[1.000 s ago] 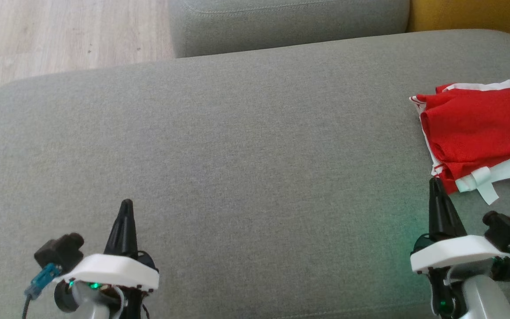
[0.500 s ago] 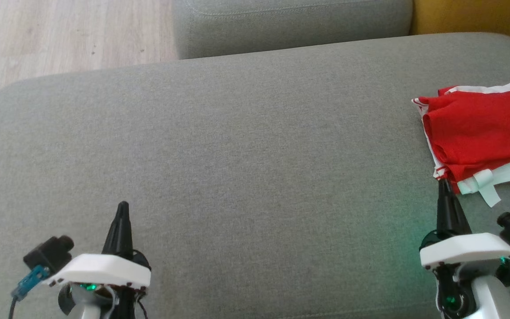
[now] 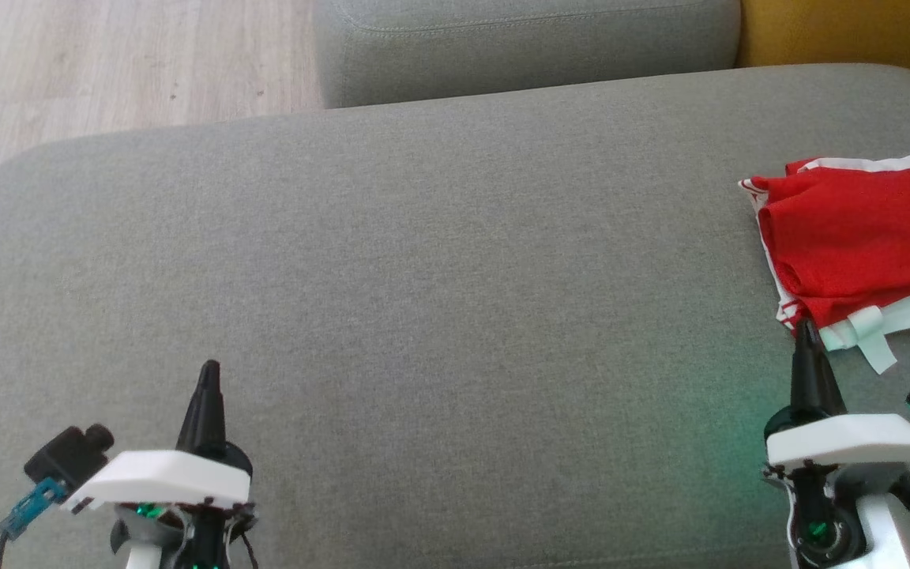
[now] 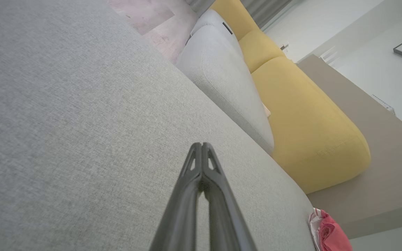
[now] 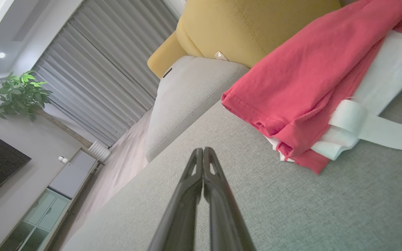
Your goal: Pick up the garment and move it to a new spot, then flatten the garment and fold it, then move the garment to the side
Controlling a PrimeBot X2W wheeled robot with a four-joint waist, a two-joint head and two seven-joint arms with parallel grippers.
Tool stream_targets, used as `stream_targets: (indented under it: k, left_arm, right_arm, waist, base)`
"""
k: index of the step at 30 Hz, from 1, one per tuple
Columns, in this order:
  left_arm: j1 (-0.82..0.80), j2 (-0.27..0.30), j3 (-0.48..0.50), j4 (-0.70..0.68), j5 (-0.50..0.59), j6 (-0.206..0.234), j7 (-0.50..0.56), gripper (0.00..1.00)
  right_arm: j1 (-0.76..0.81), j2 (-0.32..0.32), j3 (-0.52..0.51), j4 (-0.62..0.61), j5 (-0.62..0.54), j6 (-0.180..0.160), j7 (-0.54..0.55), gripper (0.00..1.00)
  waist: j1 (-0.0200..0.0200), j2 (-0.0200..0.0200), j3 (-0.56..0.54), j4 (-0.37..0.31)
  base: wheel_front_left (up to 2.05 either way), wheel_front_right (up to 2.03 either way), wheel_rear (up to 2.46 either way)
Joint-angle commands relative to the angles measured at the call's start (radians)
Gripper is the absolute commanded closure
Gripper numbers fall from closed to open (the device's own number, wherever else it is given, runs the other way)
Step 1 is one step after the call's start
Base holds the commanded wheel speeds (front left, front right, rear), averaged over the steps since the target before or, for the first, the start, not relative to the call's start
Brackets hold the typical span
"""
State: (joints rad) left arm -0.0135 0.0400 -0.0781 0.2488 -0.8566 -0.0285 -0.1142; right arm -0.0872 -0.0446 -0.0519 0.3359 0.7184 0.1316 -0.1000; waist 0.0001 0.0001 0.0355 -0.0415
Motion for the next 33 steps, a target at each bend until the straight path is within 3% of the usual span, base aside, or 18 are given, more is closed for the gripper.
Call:
stream_targets:
  k: [1, 33]
  left_arm:
    - [-0.058, 0.012, 0.028, -0.03, -0.02, -0.012, 0.007, 1.0]
    - [-0.075, 0.016, 0.102, -0.017, -0.382, -0.056, 0.11, 1.0]
  right_arm:
    - [-0.032, -0.003, 0.002, -0.037, 0.024, 0.0, 0.007, 1.0]
    - [-0.027, -0.004, -0.029, -0.064, 0.447, -0.001, 0.108, 1.0]
  waist:
    - [0.0, -0.0001, 0.0, 0.0]
    - [0.0, -0.0001, -0.016, 0.021]
  base:
    - [0.0, 0.0, 0.0]
    - [0.0, 0.0, 0.0]
